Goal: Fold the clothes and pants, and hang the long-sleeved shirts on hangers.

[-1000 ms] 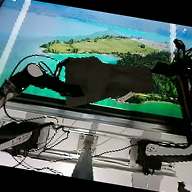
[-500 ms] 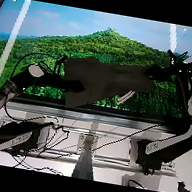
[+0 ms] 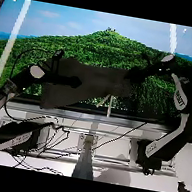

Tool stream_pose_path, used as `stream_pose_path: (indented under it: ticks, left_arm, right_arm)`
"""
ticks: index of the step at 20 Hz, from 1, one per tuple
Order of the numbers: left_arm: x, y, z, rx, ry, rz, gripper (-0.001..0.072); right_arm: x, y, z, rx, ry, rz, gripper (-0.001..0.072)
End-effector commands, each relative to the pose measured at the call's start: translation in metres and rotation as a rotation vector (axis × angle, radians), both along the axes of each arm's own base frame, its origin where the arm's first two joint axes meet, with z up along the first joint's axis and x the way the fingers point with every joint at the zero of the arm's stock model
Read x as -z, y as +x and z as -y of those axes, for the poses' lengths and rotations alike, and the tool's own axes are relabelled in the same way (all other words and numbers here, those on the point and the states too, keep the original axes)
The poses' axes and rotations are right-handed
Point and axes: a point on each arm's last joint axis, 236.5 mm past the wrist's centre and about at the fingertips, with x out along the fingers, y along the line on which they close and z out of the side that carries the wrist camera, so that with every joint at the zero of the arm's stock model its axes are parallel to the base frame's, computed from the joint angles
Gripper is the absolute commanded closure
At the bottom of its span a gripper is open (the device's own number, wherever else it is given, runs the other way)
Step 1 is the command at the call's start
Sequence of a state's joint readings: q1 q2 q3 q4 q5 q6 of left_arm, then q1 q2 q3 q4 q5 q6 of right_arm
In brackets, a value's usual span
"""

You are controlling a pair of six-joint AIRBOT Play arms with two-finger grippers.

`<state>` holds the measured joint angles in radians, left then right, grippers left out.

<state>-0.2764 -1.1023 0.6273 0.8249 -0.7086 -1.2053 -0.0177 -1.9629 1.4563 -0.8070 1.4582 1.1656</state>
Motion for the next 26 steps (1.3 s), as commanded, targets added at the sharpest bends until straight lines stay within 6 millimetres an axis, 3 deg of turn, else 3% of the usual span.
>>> stream_pose_path:
  ticks: [1,2,3,4,5,8,10,12,14,16,17,19,21,23,26]
  left_arm:
    - [0.010,0.011,-0.018,0.021,0.107,0.067,0.0023]
    - [0.012,0.014,-0.021,0.023,0.125,0.079,0.0022]
    - [0.012,0.019,-0.024,0.017,0.137,0.099,0.0023]
    - [0.010,0.025,-0.026,0.004,0.145,0.126,0.0022]
    - [0.006,0.033,-0.028,-0.016,0.147,0.157,0.0023]
    - [-0.007,0.051,-0.033,-0.050,0.153,0.229,0.0023]
    - [-0.029,0.066,-0.043,-0.065,0.168,0.291,0.0023]
    - [-0.069,0.085,-0.058,-0.105,0.169,0.390,0.0023]
    - [-0.128,0.099,-0.074,-0.166,0.147,0.517,0.0023]
    - [-0.193,0.099,-0.090,-0.222,0.125,0.660,0.0023]
    - [-0.221,0.093,-0.098,-0.246,0.116,0.727,0.0023]
    - [-0.269,0.075,-0.109,-0.284,0.100,0.847,0.0022]
    - [-0.302,0.054,-0.113,-0.299,0.083,0.933,0.0022]
    - [-0.324,0.037,-0.114,-0.305,0.070,0.994,0.0022]
    - [-0.337,0.026,-0.115,-0.310,0.061,1.031,0.0022]
  right_arm:
    - [-0.005,-0.026,-0.073,-0.143,0.042,0.014,0.0214]
    - [-0.004,-0.036,-0.094,-0.189,0.038,0.025,0.0236]
    - [-0.002,-0.044,-0.111,-0.228,0.034,0.039,0.0401]
    - [0.000,-0.051,-0.129,-0.258,0.028,0.063,0.0632]
    - [0.001,-0.054,-0.142,-0.275,0.023,0.088,0.0691]
    - [-0.006,-0.047,-0.162,-0.282,0.014,0.177,0.0691]
    - [-0.026,-0.023,-0.149,-0.266,-0.008,0.259,0.0691]
    - [-0.060,0.016,-0.118,-0.179,-0.055,0.357,0.0691]
    - [-0.108,0.058,-0.066,-0.033,-0.112,0.460,0.0691]
    - [-0.160,0.089,-0.002,0.148,-0.176,0.557,0.0691]
    - [-0.191,0.102,0.040,0.267,-0.221,0.620,0.0692]
    - [-0.244,0.107,0.127,0.512,-0.322,0.697,0.0692]
    - [-0.292,0.086,0.212,0.739,-0.435,0.747,0.0692]
    - [-0.333,0.046,0.283,0.944,-0.542,0.776,0.0691]
    - [-0.369,-0.032,0.355,1.280,-0.632,0.692,0.0691]
